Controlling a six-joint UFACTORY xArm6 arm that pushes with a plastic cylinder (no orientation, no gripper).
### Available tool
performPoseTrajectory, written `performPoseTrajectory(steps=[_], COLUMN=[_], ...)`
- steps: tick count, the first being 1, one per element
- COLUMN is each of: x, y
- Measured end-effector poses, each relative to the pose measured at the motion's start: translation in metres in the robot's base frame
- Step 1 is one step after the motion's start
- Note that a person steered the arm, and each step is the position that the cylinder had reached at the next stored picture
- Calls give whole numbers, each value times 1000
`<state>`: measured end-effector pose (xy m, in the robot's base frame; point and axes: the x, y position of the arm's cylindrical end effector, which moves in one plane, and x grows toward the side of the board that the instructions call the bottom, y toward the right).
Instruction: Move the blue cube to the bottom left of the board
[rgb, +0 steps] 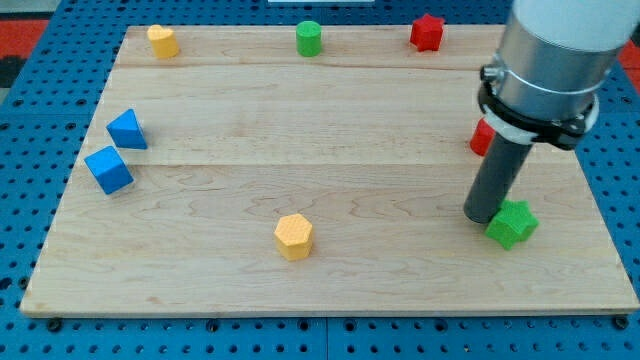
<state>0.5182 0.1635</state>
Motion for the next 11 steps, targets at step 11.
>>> performPoseTrajectory(steps=[11], x=[-37], y=[-419])
